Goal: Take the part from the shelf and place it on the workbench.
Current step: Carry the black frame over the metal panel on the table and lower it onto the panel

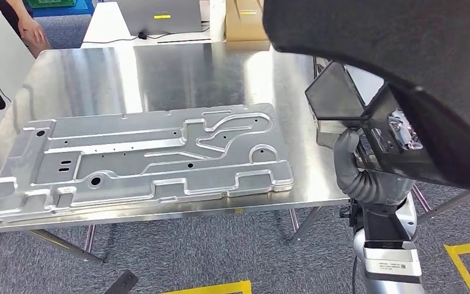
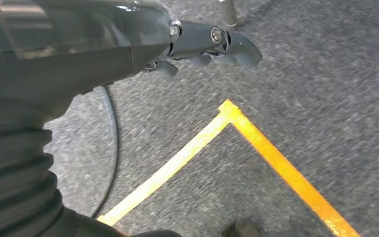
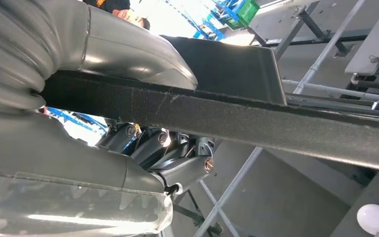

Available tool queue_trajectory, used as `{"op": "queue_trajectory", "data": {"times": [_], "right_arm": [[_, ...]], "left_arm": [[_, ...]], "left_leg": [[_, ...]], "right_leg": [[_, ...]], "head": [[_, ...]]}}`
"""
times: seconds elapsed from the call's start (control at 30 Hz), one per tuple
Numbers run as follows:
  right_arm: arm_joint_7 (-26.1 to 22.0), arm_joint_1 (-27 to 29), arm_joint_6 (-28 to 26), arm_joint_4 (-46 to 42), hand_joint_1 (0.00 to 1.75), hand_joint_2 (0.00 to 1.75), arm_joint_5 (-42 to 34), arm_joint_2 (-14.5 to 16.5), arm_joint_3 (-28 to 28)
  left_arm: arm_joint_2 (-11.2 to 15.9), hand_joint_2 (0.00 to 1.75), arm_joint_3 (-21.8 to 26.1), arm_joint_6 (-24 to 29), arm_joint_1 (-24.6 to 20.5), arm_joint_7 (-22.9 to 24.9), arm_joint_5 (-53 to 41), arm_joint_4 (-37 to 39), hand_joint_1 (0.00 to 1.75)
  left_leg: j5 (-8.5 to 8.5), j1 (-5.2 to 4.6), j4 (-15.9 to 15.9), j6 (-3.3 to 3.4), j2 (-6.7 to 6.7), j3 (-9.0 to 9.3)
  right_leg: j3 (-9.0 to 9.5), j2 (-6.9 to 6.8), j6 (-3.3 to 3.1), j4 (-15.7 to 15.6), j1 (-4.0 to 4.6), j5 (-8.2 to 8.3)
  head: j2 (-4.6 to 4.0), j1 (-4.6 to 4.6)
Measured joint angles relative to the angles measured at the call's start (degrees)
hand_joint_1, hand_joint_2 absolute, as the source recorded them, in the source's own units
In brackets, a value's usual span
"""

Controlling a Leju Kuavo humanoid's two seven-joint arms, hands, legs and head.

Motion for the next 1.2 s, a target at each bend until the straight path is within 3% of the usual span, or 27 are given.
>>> {"op": "queue_trajectory", "data": {"times": [0.03,0.07,0.13,0.2,0.4,0.57,0.7,0.77,1.0,1.2], "right_arm": [[0.0,0.0,0.0,0.0,1.75,1.75,0.0,0.0,0.0],[0.0,0.0,0.1,0.0,1.75,1.75,0.0,0.0,0.0],[0.1,-0.2,0.2,0.0,1.75,1.75,0.3,0.0,0.0],[0.5,-0.4,0.5,0.1,1.75,1.75,0.9,-0.2,0.1],[4.5,-5.5,4.8,1.5,1.75,1.75,3.0,-3.3,-0.1],[8.8,-15.0,13.9,7.8,1.75,1.75,1.2,-7.7,-0.8],[12.7,-26.0,23.3,19.4,1.75,1.75,-0.9,-11.3,-0.8],[14.6,-31.0,27.1,26.5,1.75,1.75,-1.9,-12.2,-0.5],[15.4,-43.9,32.0,53.8,1.75,1.75,-1.7,-11.6,1.5],[14.3,-46.0,28.5,69.5,1.75,1.75,3.4,-8.9,5.0]], "left_arm": [[0.0,1.75,0.0,-0.1,0.0,-0.1,0.1,0.0,0.00],[0.0,1.75,0.0,-0.2,0.0,-0.2,0.1,0.0,0.00],[0.0,1.75,0.0,-0.2,0.0,-0.3,0.2,0.1,0.00],[0.0,1.75,0.1,-0.2,0.1,-0.4,0.2,0.2,0.00],[-0.2,1.75,0.1,-0.1,0.2,-2.4,0.2,0.2,0.00],[-0.3,1.75,0.1,0.5,0.1,-5.4,0.3,0.2,0.00],[-0.5,1.75,0.0,1.3,-0.2,-7.6,0.1,0.2,0.00],[-0.7,1.75,-0.2,1.6,-0.2,-8.4,-0.3,0.2,0.00],[-0.9,1.75,-1.6,1.1,-0.6,-9.8,-0.9,0.2,0.00],[-0.7,1.75,-2.8,0.2,-1.2,-10.4,-1.5,0.1,0.00]], "left_leg": [[2.51,0.50,-3.5,-0.84,0.03,1.12],[3.93,0.73,-6.5,-1.48,0.05,1.91],[4.60,0.78,-8.8,-1.09,0.07,2.31],[4.51,0.71,-8.6,0.25,0.08,1.93],[4.58,1.05,-8.8,0.56,-0.37,1.70],[4.48,0.54,-8.7,1.19,-0.39,1.74],[4.66,0.50,-8.7,1.48,-0.34,1.80],[4.82,0.55,-8.9,1.52,-0.35,1.86],[5.32,0.58,-9.5,1.31,-0.46,2.13],[5.45,0.60,-10.0,1.12,-0.49,2.35]], "right_leg": [[0.51,0.02,0.65,0.2,-0.37,-0.57],[0.88,0.02,1.25,0.5,-0.64,-1.09],[0.88,0.05,2.03,1.2,-0.57,-1.92],[0.80,0.10,2.09,1.2,-0.36,-2.37],[1.93,0.11,1.78,-0.8,-0.23,-1.83],[1.98,0.10,1.90,-1.2,-0.14,-1.56],[1.90,0.10,3.35,-1.2,-0.13,-1.44],[1.88,0.08,3.69,-1.1,-0.09,-1.39],[1.74,-0.04,3.88,-1.0,0.00,-1.25],[1.69,-0.04,3.83,-1.0,0.09,-1.28]], "head": [[0.00,-0.06],[0.00,-0.37],[0.00,-0.81],[0.00,-0.67],[0.00,1.31],[0.00,2.44],[0.00,2.48],[0.00,2.46],[0.00,2.17],[0.00,2.05]]}}
